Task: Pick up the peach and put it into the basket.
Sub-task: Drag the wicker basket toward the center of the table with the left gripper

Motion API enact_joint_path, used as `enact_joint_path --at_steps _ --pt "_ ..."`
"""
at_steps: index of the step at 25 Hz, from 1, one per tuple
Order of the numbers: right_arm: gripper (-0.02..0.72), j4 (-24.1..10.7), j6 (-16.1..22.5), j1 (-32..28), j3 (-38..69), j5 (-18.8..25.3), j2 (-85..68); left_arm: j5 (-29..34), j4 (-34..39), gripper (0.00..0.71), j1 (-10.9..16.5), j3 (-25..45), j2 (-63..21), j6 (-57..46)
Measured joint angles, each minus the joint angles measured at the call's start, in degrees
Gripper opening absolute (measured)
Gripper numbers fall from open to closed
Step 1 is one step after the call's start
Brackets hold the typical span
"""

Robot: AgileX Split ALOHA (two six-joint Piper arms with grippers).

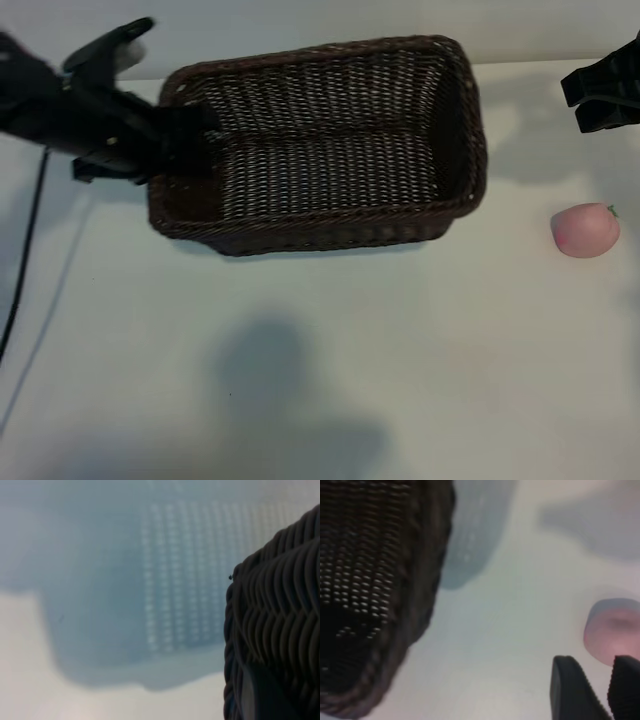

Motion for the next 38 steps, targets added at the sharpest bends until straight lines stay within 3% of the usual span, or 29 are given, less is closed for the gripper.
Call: enact_joint_path --at_steps 7,29,32,37,38 --pt "0.243 0.00 0.00 0.00 0.00 0.00 0.00 -0.97 1.01 0.158 -4.02 -4.32 8.17 -1.88" --pt "0.243 0.06 0.00 0.00 0.00 -0.05 0.00 -3.41 3.40 0.162 -4.07 -4.82 14.13 -2.32" --pt "0.243 0.06 0.00 0.00 0.00 -0.05 0.00 -3.36 3.00 0.247 -4.07 -4.82 14.13 -2.32" --pt "0.243 0.06 0.00 0.00 0.00 -0.05 0.00 -2.56 3.19 0.617 -4.01 -4.82 13.55 -2.47" --pt "0.243 0.06 0.00 0.00 0.00 -0.05 0.00 -2.41 3.19 0.663 -4.01 -4.82 12.96 -2.47"
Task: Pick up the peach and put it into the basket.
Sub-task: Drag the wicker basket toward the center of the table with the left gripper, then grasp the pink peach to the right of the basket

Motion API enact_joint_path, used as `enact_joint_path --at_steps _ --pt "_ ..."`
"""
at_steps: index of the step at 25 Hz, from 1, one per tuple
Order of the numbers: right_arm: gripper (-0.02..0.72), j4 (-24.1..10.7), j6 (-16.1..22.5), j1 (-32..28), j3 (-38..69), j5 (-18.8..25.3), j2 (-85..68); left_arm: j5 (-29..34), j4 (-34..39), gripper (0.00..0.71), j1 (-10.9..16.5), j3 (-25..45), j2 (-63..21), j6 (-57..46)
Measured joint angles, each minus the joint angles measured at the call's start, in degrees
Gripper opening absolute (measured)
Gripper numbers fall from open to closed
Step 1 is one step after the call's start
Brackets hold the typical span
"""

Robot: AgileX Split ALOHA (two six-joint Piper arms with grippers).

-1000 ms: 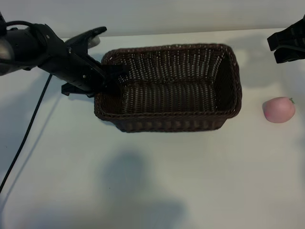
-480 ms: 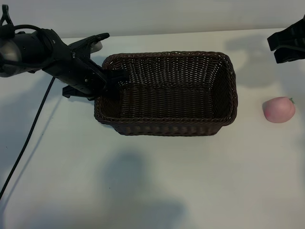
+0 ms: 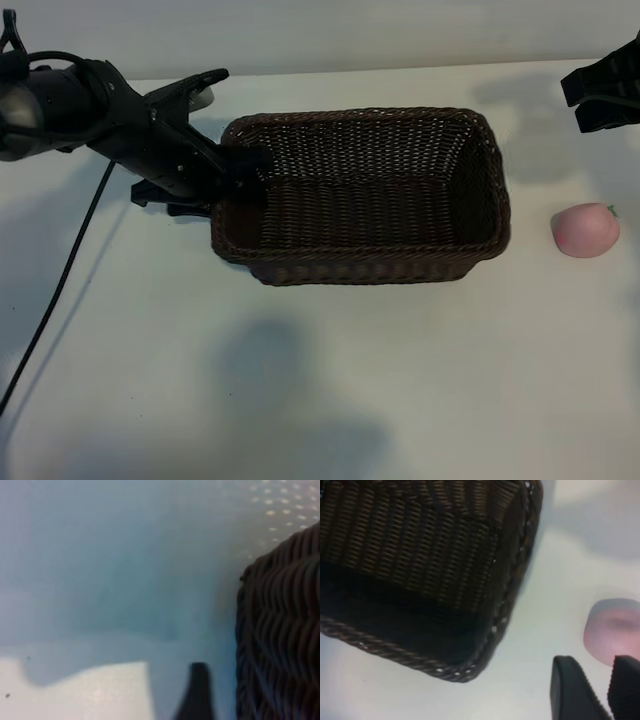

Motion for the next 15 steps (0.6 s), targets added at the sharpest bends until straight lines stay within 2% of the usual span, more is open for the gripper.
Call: enact_joint_path --at_steps 3,9,15 --pt "0.243 0.00 0.00 0.00 0.00 0.00 0.00 0.51 1.96 0.699 0.00 0.00 -3.27 -1.16" --pt "0.243 0.00 0.00 0.00 0.00 0.00 0.00 3.80 9.89 0.693 0.00 0.00 -11.31 -6.49" --pt "0.243 0.00 0.00 0.00 0.00 0.00 0.00 6.55 15.87 0.684 0.00 0.00 -21.56 -7.60"
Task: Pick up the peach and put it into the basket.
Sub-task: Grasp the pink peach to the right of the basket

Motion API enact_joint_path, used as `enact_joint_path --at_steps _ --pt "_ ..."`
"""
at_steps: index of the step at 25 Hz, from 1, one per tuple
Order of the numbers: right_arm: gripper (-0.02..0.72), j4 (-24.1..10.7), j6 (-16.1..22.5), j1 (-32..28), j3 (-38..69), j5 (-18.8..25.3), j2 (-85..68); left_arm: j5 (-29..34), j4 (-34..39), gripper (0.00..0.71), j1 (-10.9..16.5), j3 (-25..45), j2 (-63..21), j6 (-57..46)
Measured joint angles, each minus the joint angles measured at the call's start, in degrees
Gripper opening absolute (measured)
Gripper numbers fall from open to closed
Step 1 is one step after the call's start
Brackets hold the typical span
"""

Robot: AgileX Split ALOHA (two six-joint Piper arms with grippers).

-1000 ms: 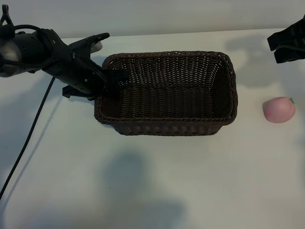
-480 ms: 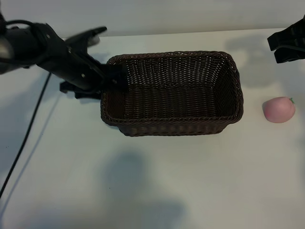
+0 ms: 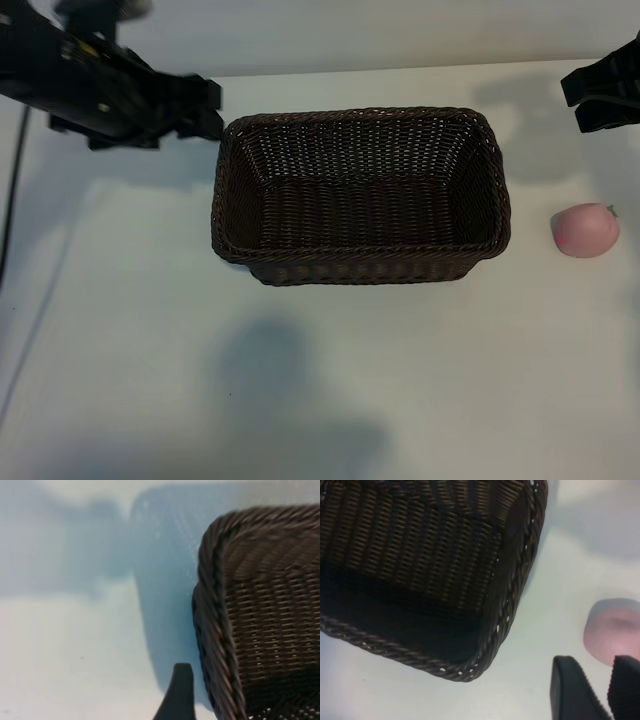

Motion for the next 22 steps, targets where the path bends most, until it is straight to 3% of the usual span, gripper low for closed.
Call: enact_joint_path --at_steps 9,15,22 --pt "0.243 -0.11 0.00 0.00 0.00 0.00 0.00 6.36 14.95 0.664 0.00 0.00 -10.87 -6.58" --pt "0.243 -0.59 0.00 0.00 0.00 0.00 0.00 7.96 16.28 0.652 0.00 0.00 -14.14 -7.41" --pt "0.243 -7.38 0.05 0.00 0.00 1.74 0.00 7.96 16.28 0.626 0.00 0.00 -14.15 -7.39"
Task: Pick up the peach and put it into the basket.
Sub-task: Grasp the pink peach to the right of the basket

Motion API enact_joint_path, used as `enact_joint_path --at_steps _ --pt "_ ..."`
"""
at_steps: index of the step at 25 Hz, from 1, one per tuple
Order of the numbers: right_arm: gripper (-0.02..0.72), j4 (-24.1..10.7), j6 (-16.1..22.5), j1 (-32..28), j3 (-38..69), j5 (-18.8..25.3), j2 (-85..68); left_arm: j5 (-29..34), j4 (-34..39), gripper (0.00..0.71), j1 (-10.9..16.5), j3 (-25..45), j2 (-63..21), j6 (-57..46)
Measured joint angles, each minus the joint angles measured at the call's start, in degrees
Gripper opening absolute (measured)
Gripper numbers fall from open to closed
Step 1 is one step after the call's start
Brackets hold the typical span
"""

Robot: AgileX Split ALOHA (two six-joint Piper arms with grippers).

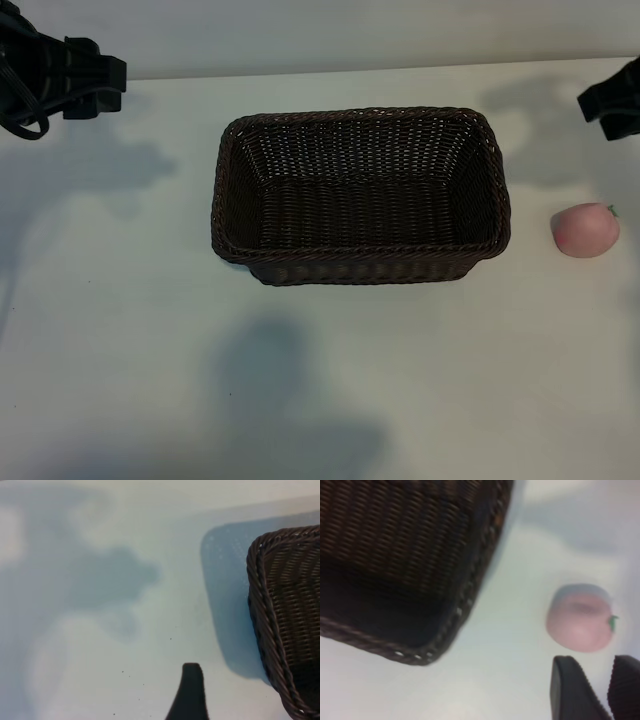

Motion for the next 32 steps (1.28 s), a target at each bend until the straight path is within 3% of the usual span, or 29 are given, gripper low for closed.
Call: enact_joint_path --at_steps 10,16,22,27,32 --pt "0.246 -1.66 1.72 0.00 0.00 0.85 0.00 0.05 -0.05 0.604 0.00 0.00 0.00 -0.05" --pt "0.298 -1.99 3.21 0.00 0.00 0.49 0.00 -0.16 -0.65 0.599 0.00 0.00 0.00 -0.05" --pt "0.361 -3.77 5.53 0.00 0.00 -0.95 2.35 -1.51 -7.38 0.598 0.00 0.00 2.04 2.79" --pt "0.370 -4.01 6.14 0.00 0.00 -1.26 5.29 -1.78 -11.03 0.598 0.00 0.00 6.17 4.50" --pt "0.388 -5.33 8.21 0.00 0.00 -4.66 6.18 -2.14 -12.90 0.597 0.00 0.00 8.85 5.26"
